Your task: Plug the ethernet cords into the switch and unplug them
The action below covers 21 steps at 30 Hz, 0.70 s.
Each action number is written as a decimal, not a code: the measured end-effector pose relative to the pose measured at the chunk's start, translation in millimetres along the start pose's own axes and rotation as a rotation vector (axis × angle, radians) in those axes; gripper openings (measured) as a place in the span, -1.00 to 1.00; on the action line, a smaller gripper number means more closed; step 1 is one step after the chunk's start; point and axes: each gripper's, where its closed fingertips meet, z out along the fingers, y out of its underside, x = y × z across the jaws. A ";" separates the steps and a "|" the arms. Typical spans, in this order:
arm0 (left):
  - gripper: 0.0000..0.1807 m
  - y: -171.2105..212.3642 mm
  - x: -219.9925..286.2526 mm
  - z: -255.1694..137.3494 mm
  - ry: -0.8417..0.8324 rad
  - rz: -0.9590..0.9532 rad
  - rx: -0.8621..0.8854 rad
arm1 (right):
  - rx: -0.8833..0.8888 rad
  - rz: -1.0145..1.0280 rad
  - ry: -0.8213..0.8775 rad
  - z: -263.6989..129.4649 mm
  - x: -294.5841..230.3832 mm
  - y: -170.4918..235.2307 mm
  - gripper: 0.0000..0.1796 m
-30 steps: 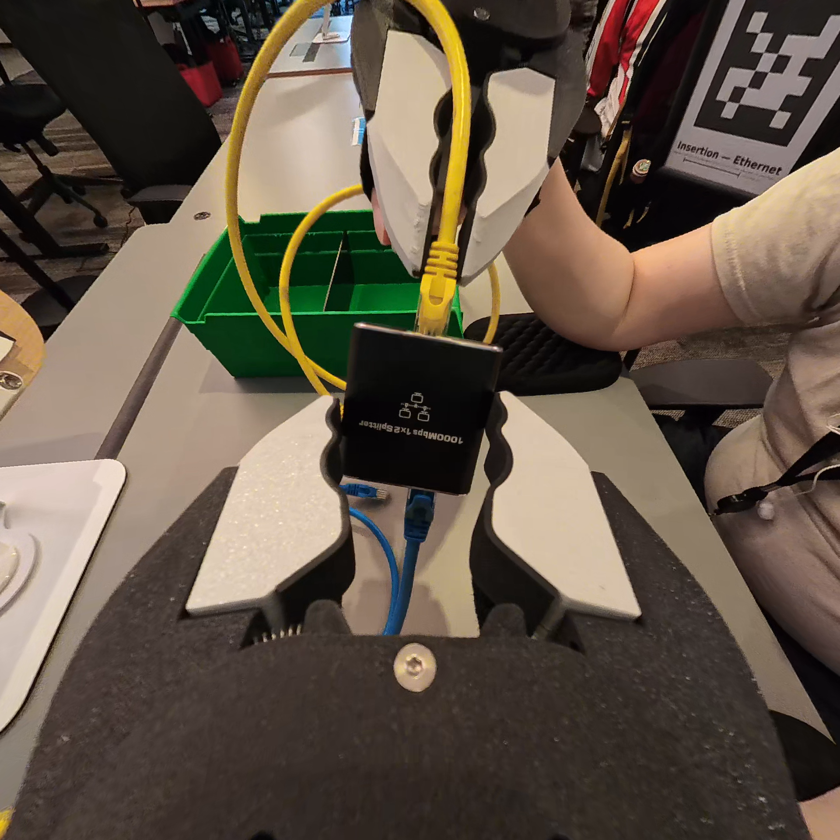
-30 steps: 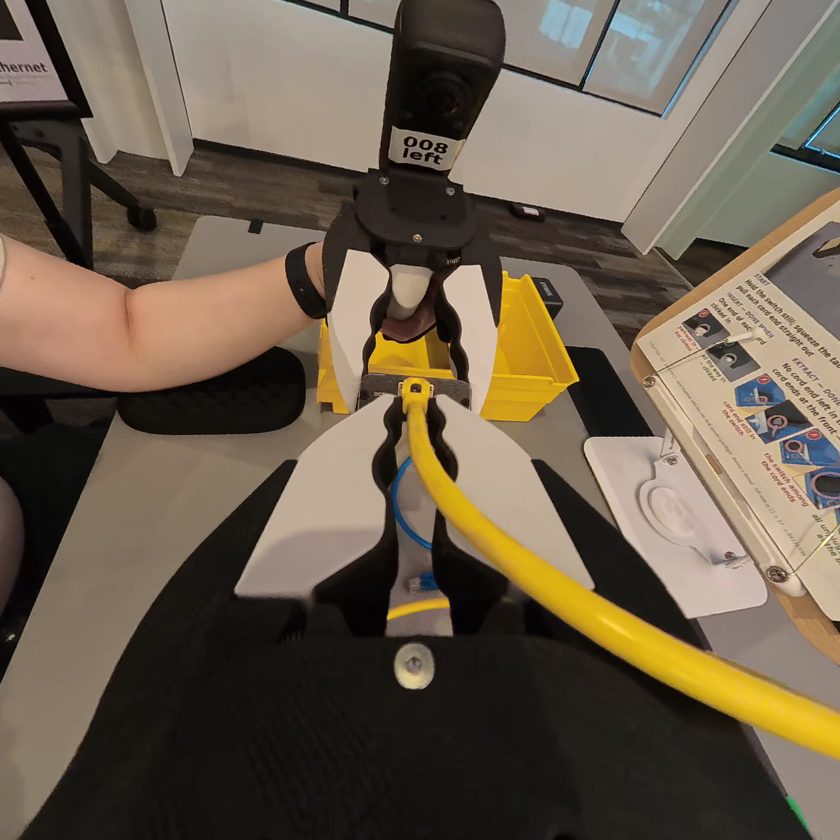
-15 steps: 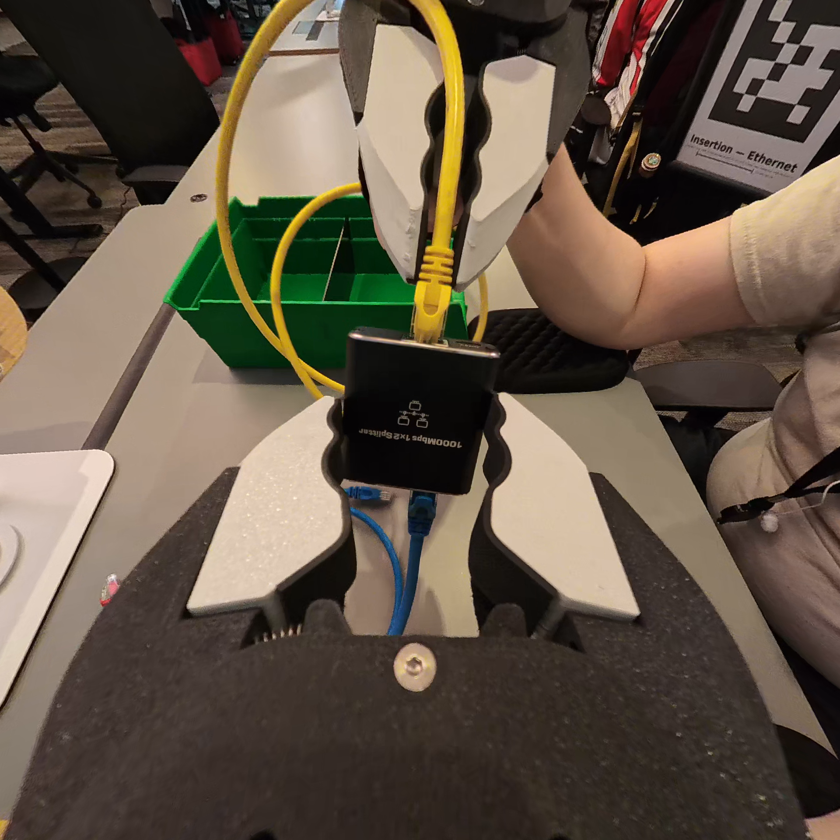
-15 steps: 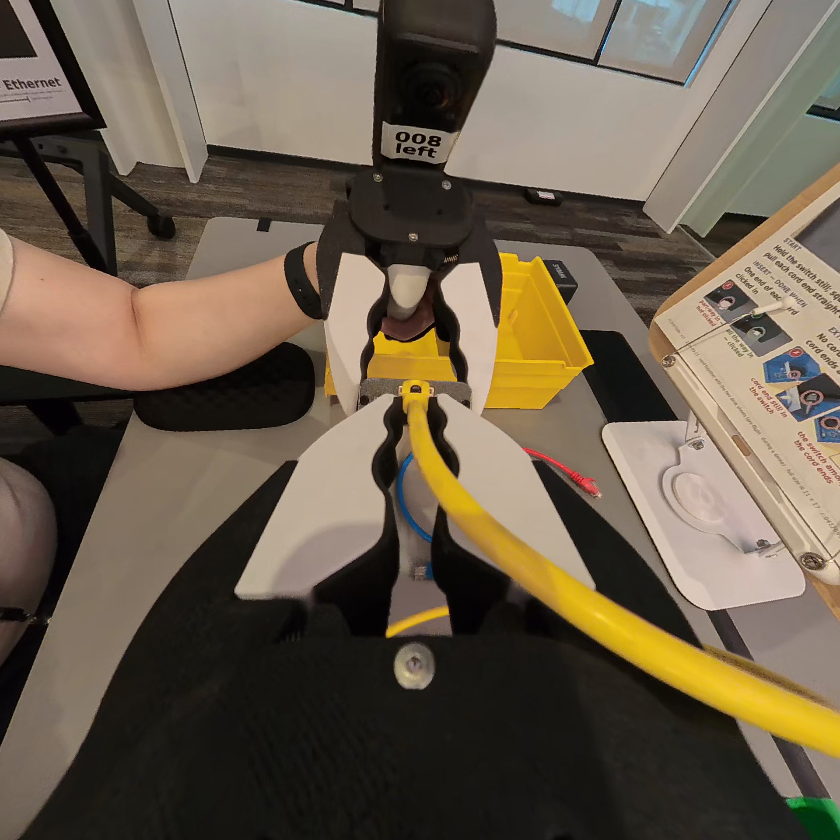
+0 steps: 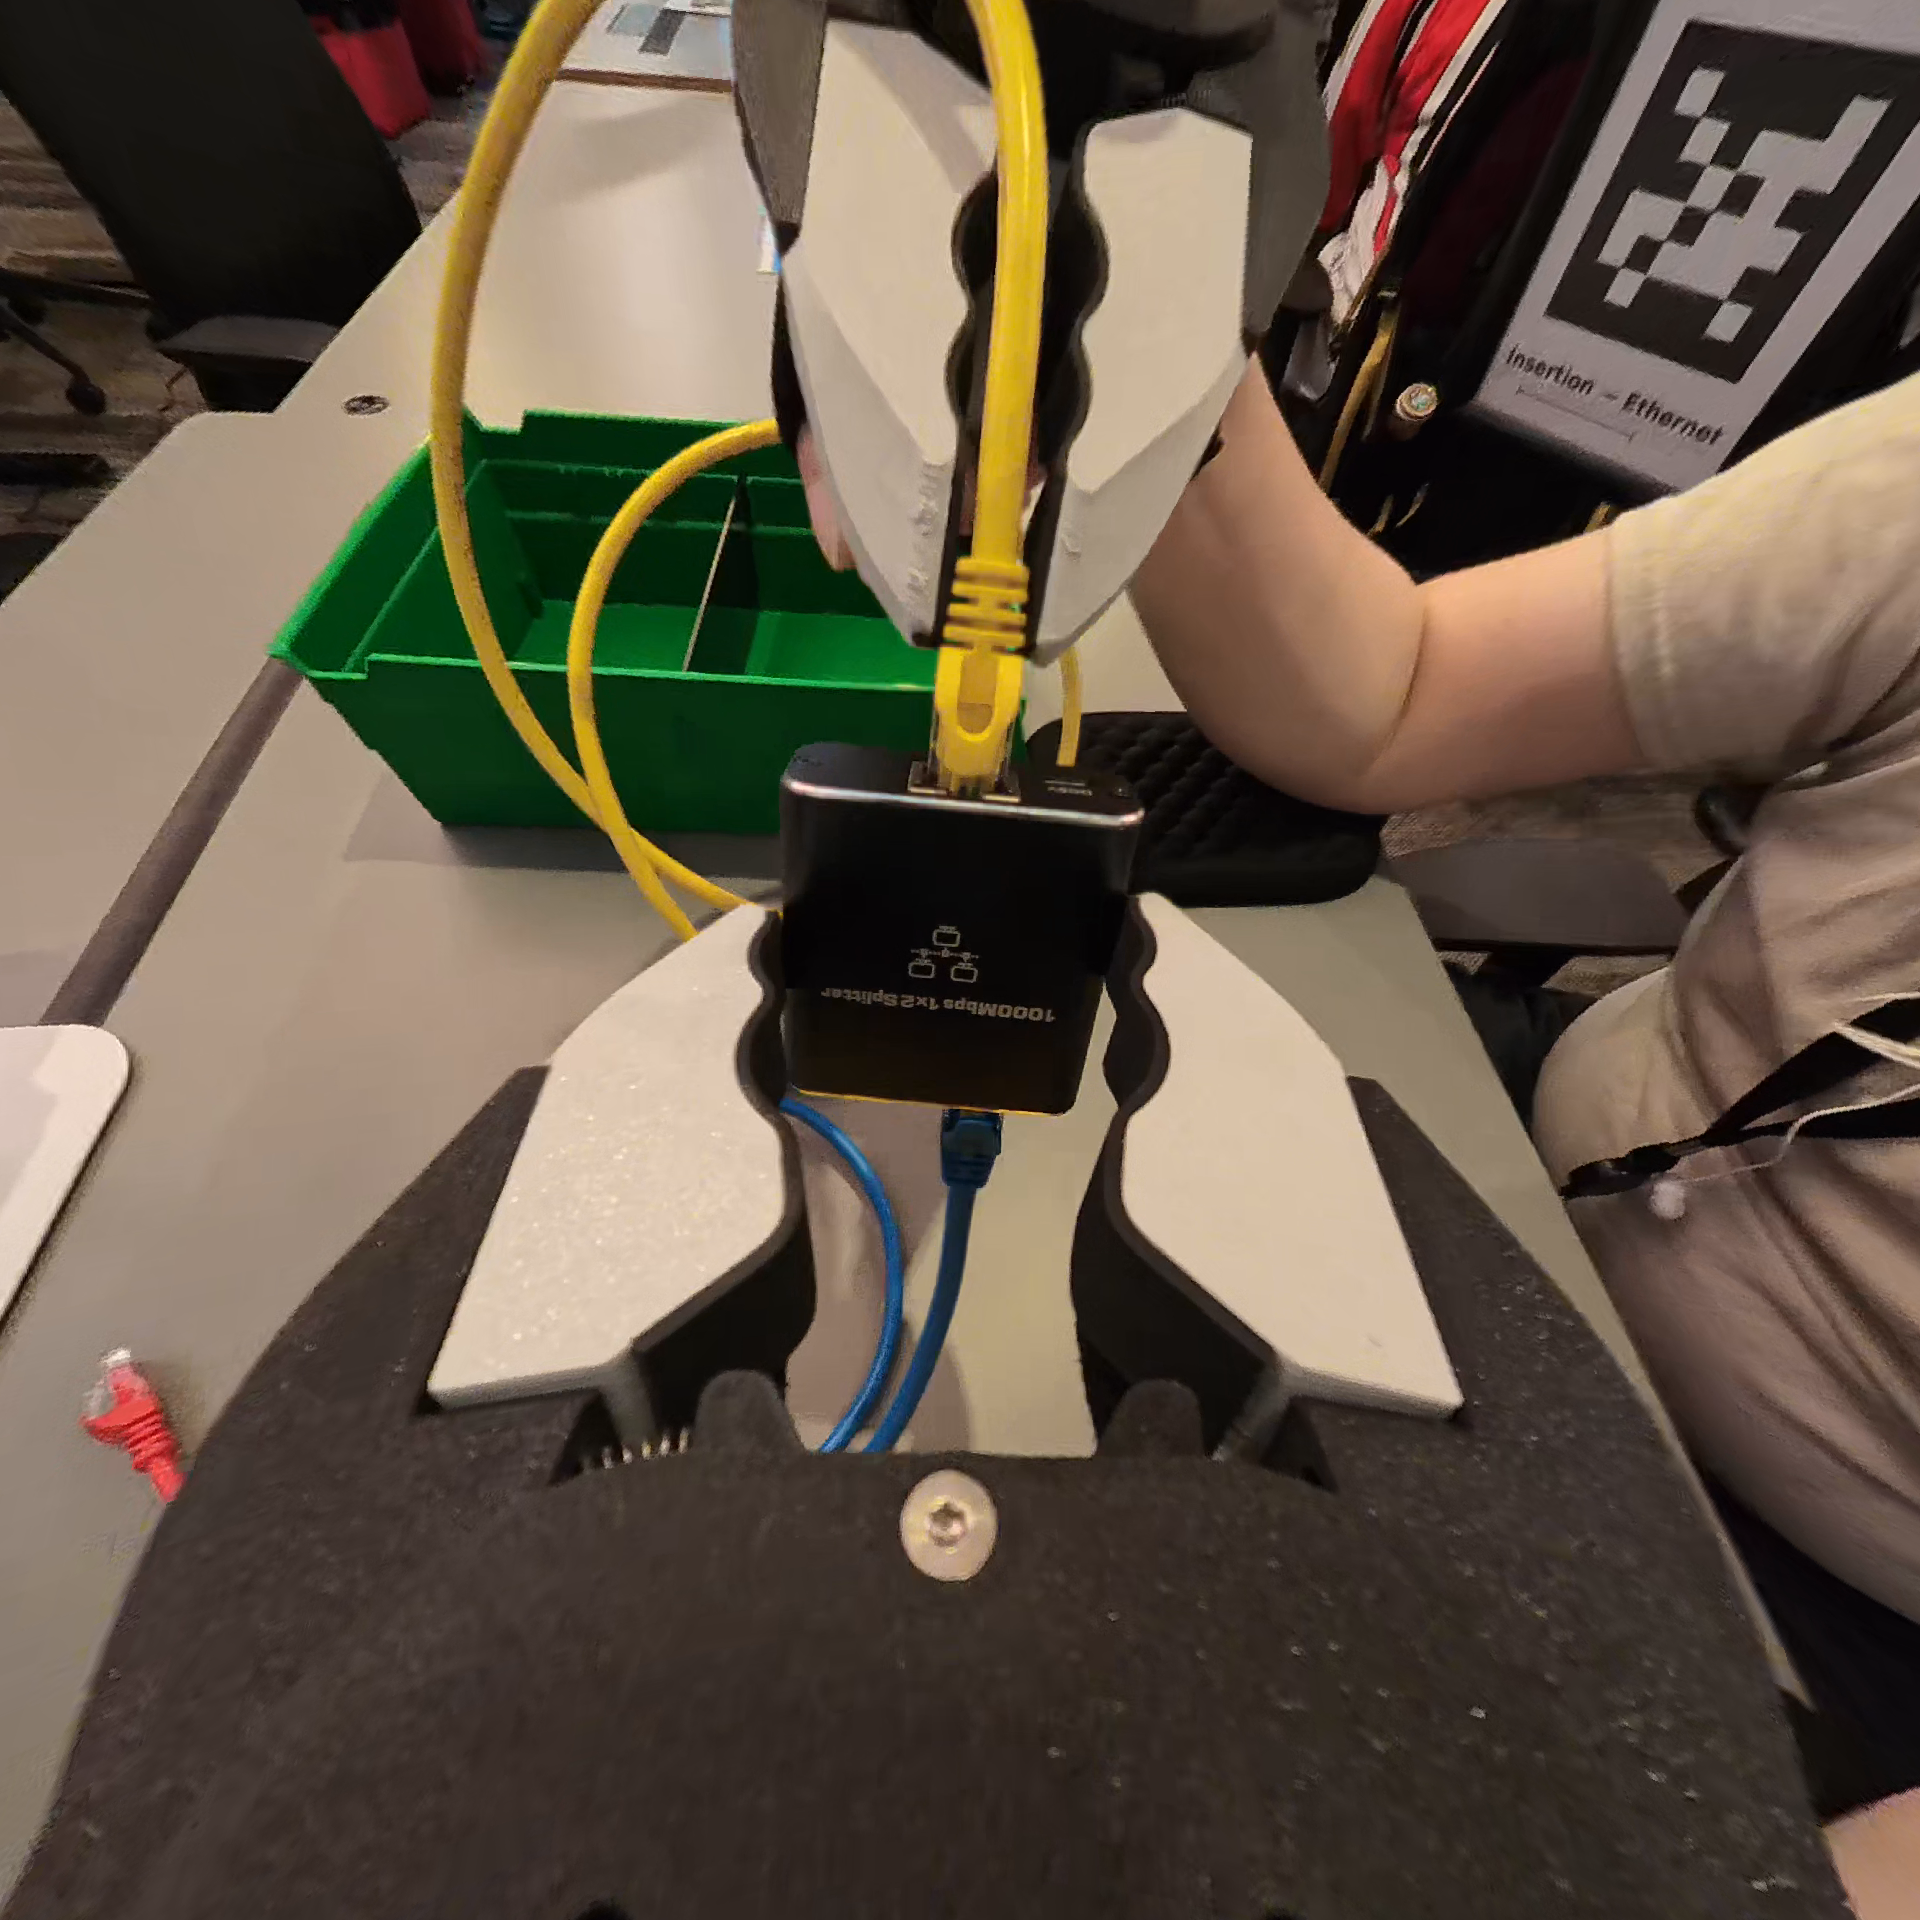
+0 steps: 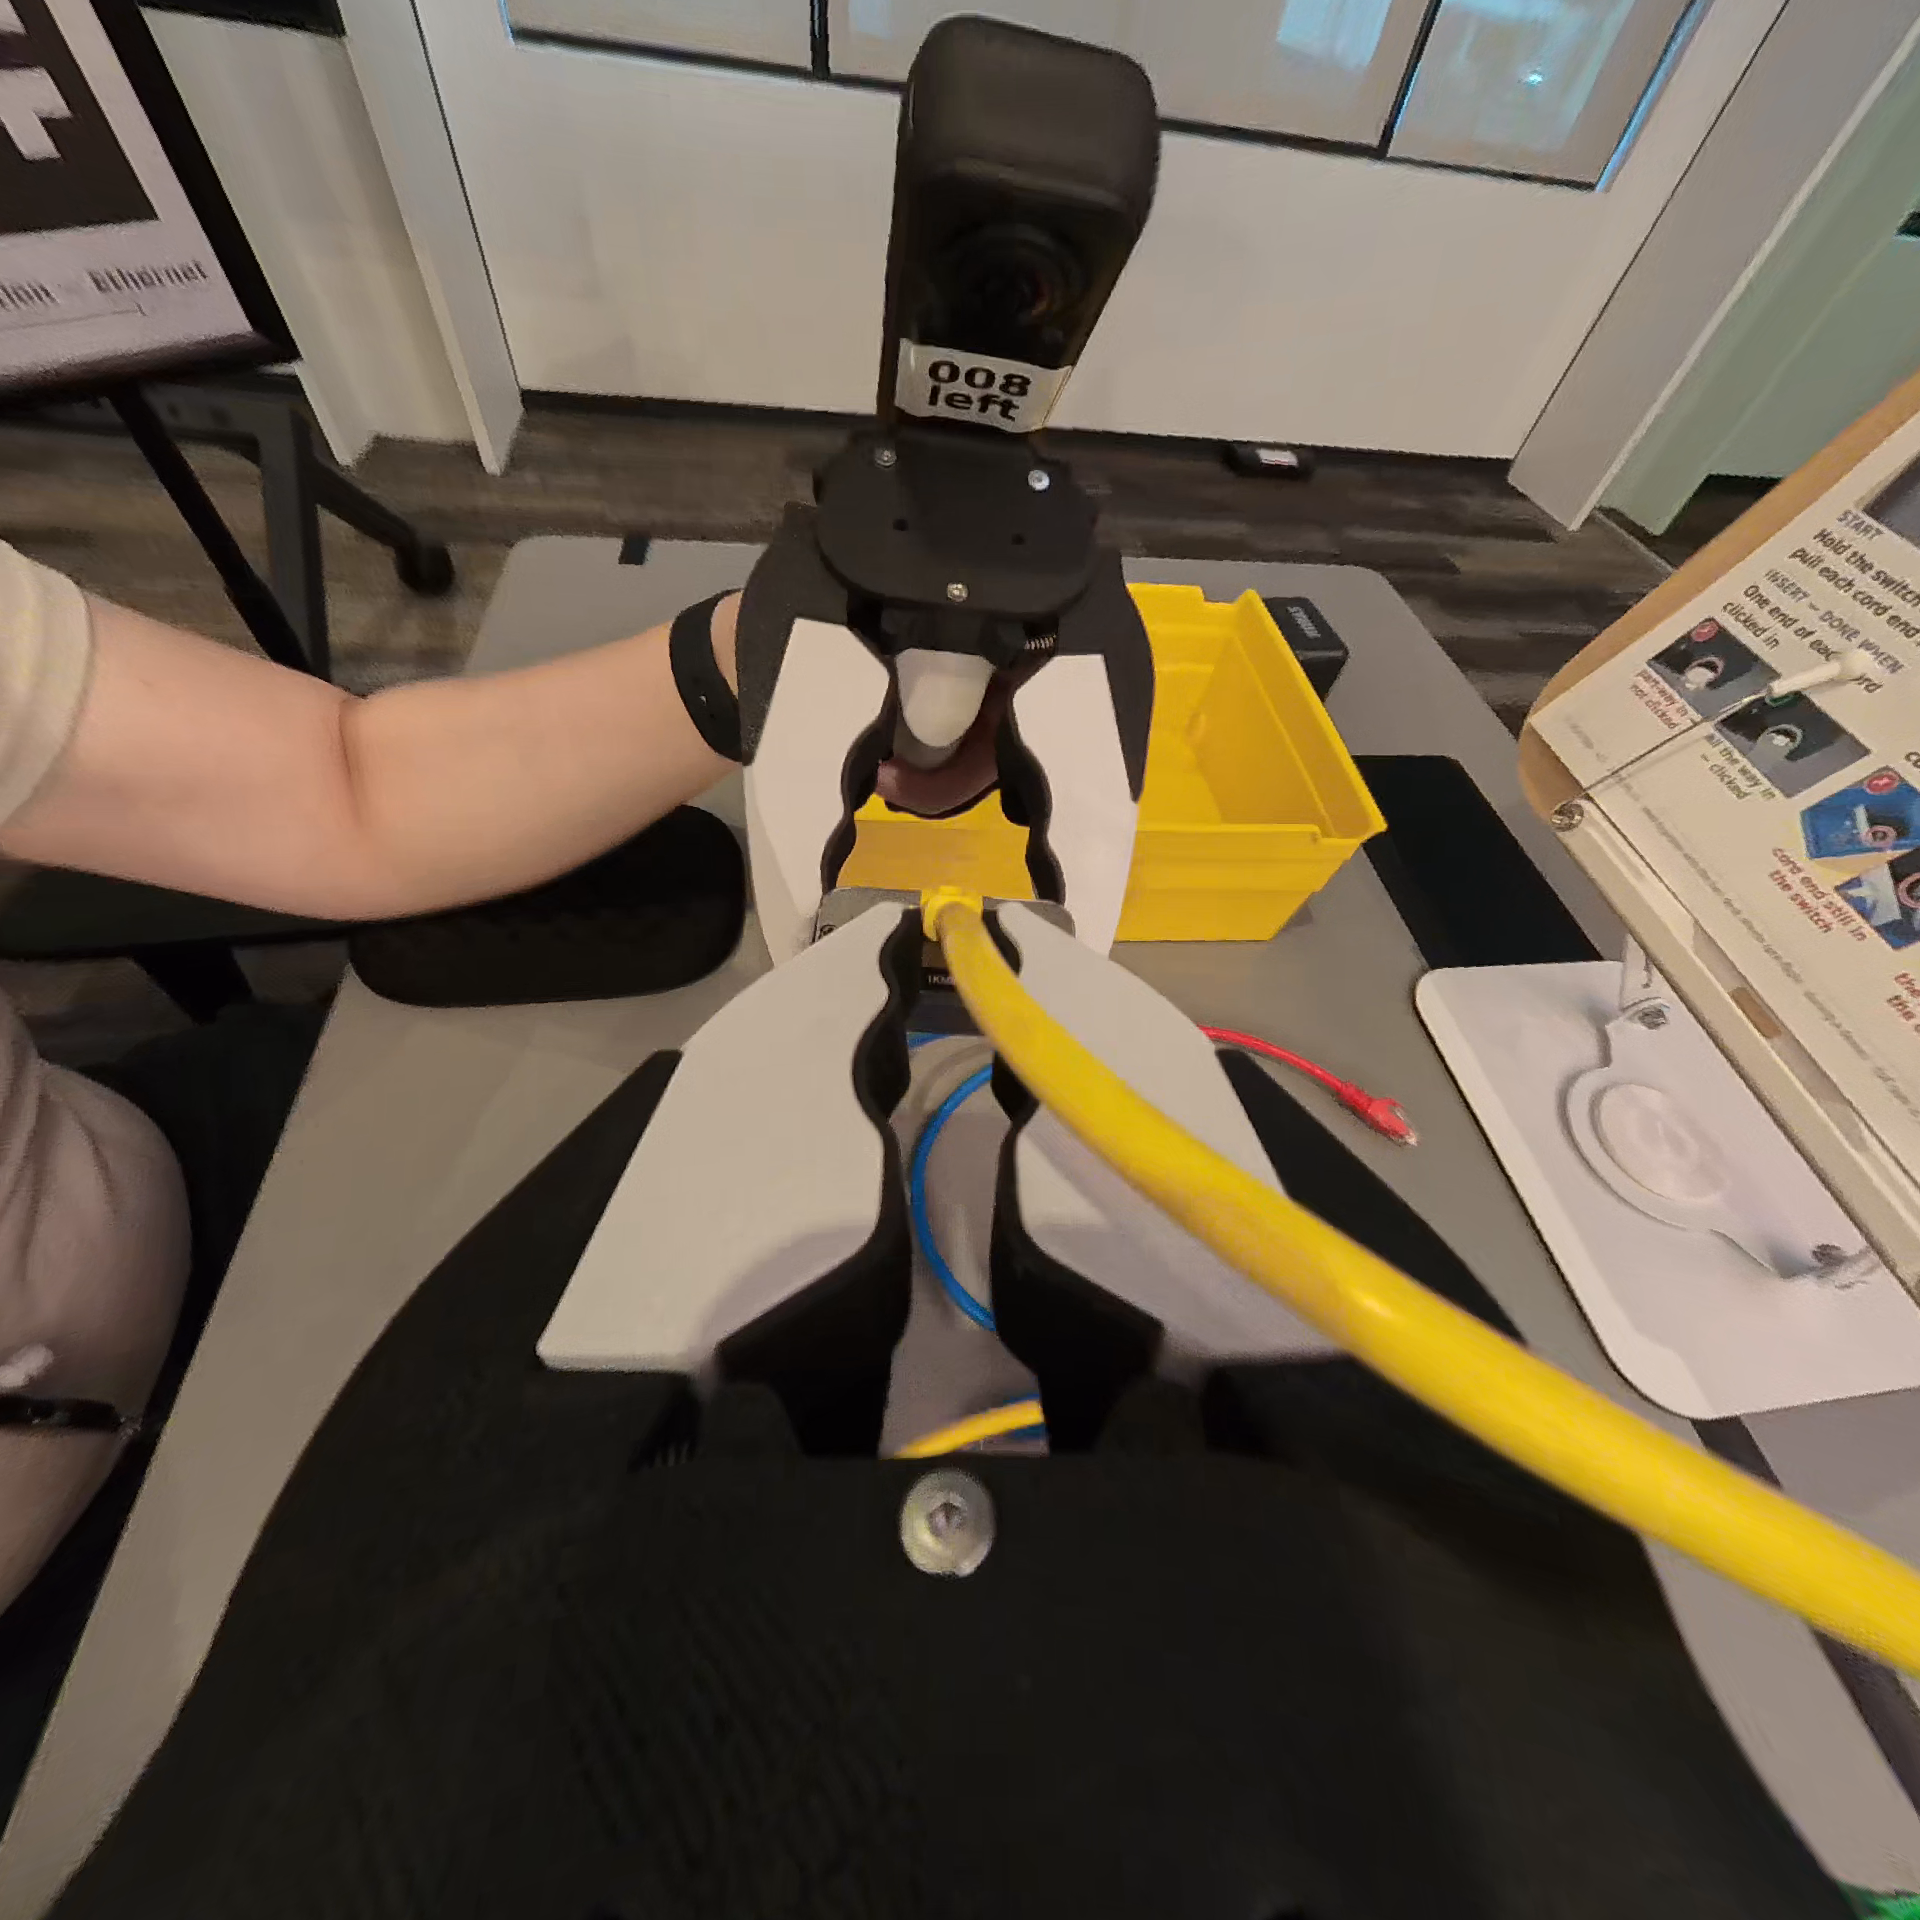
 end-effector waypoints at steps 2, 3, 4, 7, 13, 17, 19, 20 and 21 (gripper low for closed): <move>-0.35 0.8 0.9 0.0 0.000 -0.007 -0.014 | -0.005 -0.010 -0.005 -0.8 -0.7 1.7 -0.87; -0.35 1.4 1.7 0.7 0.002 -0.004 -0.020 | -0.008 -0.021 -0.005 -0.9 -1.5 2.1 -0.86; -0.35 1.1 2.9 1.6 0.011 -0.008 -0.019 | -0.007 -0.022 -0.008 -1.2 -2.4 1.8 -0.86; -0.35 -6.3 7.9 2.6 0.047 -0.017 0.022 | -0.033 -0.015 -0.031 2.4 -6.1 6.2 -0.83; -0.35 0.9 3.3 1.7 0.004 0.004 -0.029 | -0.077 0.015 -0.039 10.0 -4.5 13.9 -0.85; -0.35 -5.5 2.8 -2.2 0.004 -0.010 0.009 | -0.037 0.048 -0.052 7.6 -2.6 10.2 -0.85; -0.35 -4.9 1.6 -2.3 -0.002 -0.012 0.006 | -0.031 0.060 -0.053 8.1 -1.8 10.7 -0.85; -0.35 -4.8 1.7 -2.6 -0.001 -0.012 0.007 | -0.024 0.055 -0.055 8.4 -1.9 10.2 -0.85; -0.35 -5.1 1.8 -3.3 0.002 -0.013 0.010 | -0.018 0.052 -0.056 8.7 -2.1 9.7 -0.85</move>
